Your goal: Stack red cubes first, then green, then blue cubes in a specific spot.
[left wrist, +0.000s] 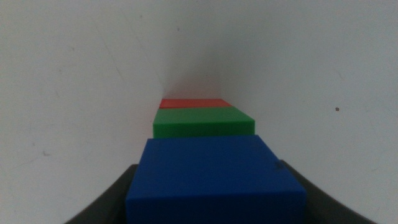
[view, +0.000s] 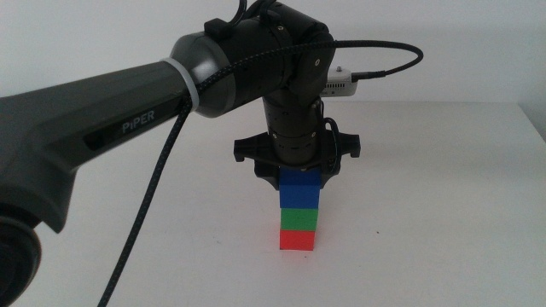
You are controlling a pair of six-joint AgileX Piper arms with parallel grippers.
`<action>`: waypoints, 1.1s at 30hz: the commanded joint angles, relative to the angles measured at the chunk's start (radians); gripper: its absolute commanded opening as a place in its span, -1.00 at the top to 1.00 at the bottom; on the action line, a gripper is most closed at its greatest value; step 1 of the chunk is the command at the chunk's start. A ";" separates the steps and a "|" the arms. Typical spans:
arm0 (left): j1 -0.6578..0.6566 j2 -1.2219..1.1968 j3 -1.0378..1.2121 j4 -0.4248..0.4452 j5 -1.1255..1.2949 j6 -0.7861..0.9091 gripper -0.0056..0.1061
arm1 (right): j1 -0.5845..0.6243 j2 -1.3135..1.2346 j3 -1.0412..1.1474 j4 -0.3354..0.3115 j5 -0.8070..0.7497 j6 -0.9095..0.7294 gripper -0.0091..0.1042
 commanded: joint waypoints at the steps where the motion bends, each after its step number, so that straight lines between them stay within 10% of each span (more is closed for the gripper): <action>1: -0.002 0.001 -0.009 0.006 -0.014 0.002 0.16 | 0.003 -0.004 0.004 -0.001 -0.009 -0.003 -0.63; 5: -0.002 0.001 -0.009 0.008 -0.018 0.002 -0.28 | 0.003 -0.004 0.004 -0.001 -0.009 -0.003 -0.63; 17: 0.000 -0.011 -0.023 0.031 0.005 0.012 -0.75 | 0.003 -0.004 0.004 -0.001 -0.009 -0.003 -0.63; 33: 0.000 -0.516 -0.061 0.221 0.005 0.385 -0.78 | 0.003 -0.004 0.004 -0.001 -0.009 -0.003 -0.63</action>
